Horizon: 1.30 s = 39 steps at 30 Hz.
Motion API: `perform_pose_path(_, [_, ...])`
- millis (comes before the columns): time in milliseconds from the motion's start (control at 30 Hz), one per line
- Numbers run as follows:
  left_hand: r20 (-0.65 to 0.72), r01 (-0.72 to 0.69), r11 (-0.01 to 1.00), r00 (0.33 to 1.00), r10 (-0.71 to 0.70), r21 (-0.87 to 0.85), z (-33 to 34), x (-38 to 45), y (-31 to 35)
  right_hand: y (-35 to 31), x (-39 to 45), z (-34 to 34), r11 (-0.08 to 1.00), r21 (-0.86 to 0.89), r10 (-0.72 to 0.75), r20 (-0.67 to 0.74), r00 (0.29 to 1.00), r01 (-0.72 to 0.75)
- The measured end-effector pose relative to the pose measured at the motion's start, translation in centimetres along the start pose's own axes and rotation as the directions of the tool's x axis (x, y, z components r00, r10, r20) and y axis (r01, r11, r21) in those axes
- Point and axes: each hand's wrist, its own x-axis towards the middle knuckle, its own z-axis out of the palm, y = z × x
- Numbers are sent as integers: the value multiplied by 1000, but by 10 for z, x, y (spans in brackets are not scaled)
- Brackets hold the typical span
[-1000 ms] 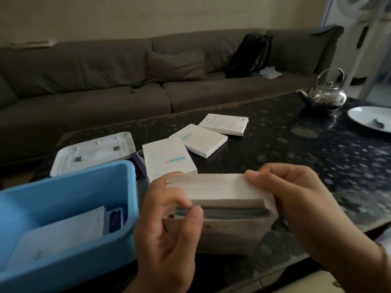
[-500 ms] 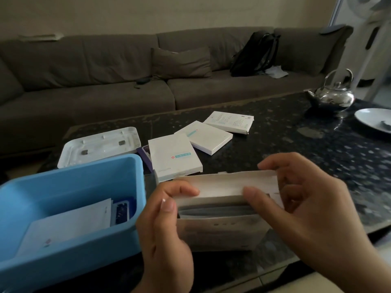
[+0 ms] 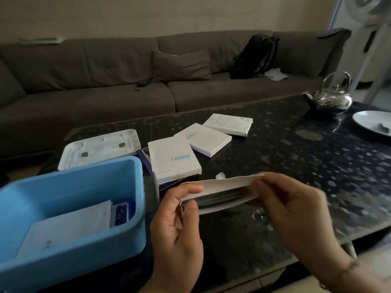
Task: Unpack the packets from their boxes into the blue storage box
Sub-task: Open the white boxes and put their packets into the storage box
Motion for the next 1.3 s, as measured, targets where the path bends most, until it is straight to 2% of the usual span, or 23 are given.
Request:
perform_pose_path(67, [6,88,996,996,-88,-19,-1,-5,-4,8,-6,1,1000,10,24,-31,999,-23])
perform_pose_path(100, [21,115,993,993,-114,-36,-1,-6,-3,9,-7,-2,999,-43,-25,-61,998,22])
perform_pose_path(133, [38,133,989,991,-131,-58,-1,-6,-3,7,-9,-4,980,-158,-134,-80,988,120])
perform_pose_path(200, [63,152,985,987,-147,-84,-1,-5,-1,3,-14,-8,876,-329,-379,-14,925,353])
perform_pose_path(233, [69,151,985,987,-146,-84,-1,-5,0,0,-19,-8,830,-346,-450,47,892,437])
perform_pose_path(300, [79,154,984,986,-147,-90,0,-7,0,-7,-25,-4,792,-329,-500,135,856,514])
perform_pose_path(600, [99,98,992,991,-90,-79,-2,-10,-5,-8,-36,17,736,-457,-447,227,865,500])
perform_pose_path(767, [112,108,991,989,-99,-76,-4,-11,-6,-9,-37,22,694,-525,-368,329,870,492])
perform_pose_path(900, [157,127,986,982,-109,-107,-6,-9,-5,-6,-38,20,698,-526,-350,342,872,486])
perform_pose_path(1100, [330,98,994,941,-77,-47,-9,-16,-6,9,-42,7,681,-509,-390,356,849,526])
perform_pose_path(1300, [401,-34,997,916,1,74,-4,-27,-8,20,-49,-9,740,-413,-431,315,846,531])
